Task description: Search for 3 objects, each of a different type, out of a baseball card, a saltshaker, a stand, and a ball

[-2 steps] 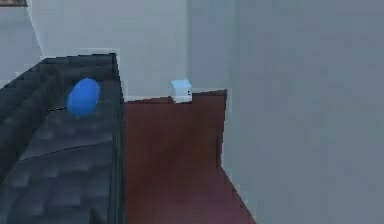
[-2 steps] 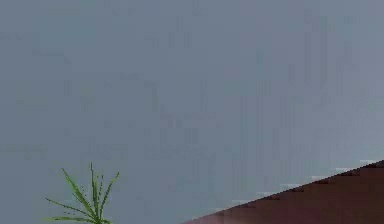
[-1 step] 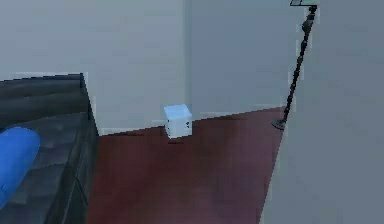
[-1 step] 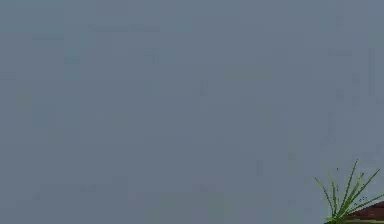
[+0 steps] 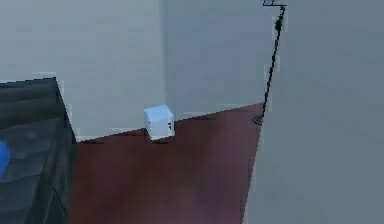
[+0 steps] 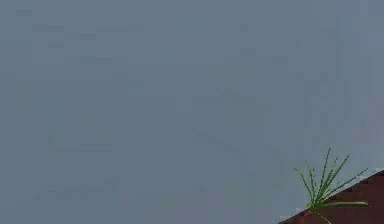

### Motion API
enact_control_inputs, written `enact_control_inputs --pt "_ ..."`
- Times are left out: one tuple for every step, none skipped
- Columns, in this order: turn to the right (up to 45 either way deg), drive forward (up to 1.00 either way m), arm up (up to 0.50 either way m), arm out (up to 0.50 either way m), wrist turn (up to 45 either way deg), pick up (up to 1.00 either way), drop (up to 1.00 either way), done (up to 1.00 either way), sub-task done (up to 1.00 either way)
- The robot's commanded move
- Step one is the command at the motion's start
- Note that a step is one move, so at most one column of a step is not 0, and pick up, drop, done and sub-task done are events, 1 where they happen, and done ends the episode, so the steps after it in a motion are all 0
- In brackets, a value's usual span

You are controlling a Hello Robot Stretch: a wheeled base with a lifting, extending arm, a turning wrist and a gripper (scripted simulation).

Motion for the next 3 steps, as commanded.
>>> enact_control_inputs --pt "0.0 0.6 0.0 0.0 0.0 0.0 0.0 0.0 0.0" --pt "-39.0 0.0 0.0 0.0 0.0 0.0 0.0 0.0 0.0" --pt "-3.0 0.0 0.0 0.0 0.0 0.0 0.0 0.0 0.0"
